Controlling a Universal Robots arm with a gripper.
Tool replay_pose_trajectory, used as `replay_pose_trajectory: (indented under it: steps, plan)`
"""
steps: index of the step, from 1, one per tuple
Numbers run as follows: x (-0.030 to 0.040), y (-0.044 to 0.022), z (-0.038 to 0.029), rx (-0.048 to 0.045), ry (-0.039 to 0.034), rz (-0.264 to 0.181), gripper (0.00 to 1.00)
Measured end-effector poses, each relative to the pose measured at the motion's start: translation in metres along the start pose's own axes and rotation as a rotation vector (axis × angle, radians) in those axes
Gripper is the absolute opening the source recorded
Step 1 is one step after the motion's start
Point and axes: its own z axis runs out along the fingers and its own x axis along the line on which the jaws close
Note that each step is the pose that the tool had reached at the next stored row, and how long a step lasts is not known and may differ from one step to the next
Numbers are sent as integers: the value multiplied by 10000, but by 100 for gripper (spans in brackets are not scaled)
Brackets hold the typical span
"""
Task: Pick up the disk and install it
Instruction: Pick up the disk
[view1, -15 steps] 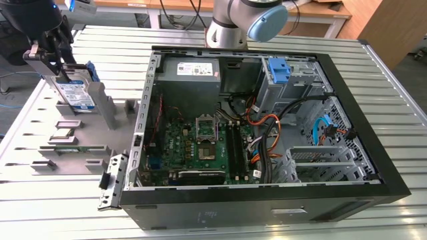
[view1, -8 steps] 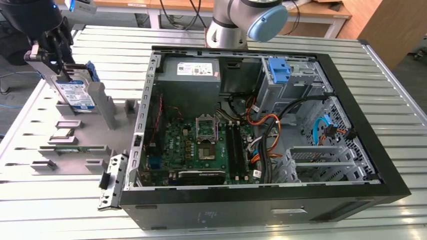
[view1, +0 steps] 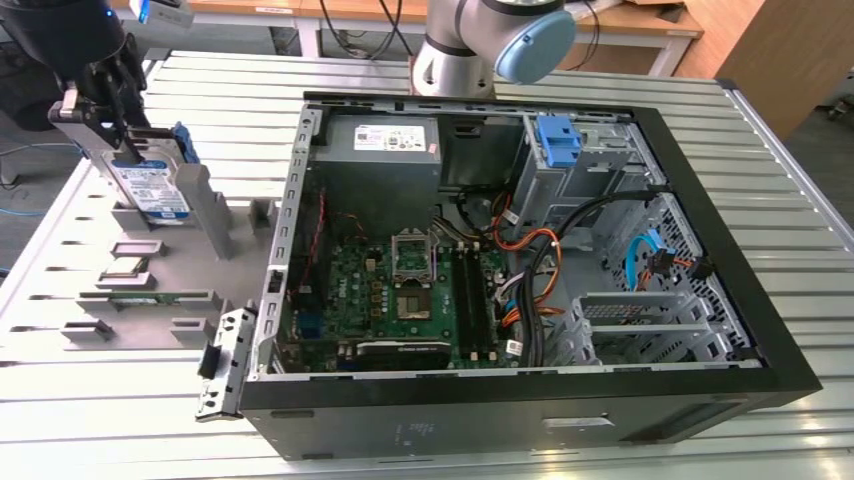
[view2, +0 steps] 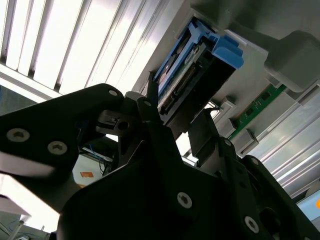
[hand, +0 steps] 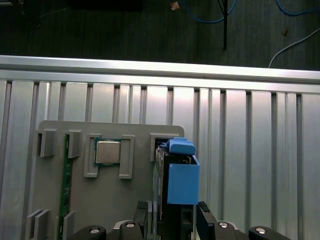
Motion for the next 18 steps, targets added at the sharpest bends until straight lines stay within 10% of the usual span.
replay_pose_trajectory:
  steps: [18]
  plan:
    - [0, 0, 2, 0, 0, 0, 35]
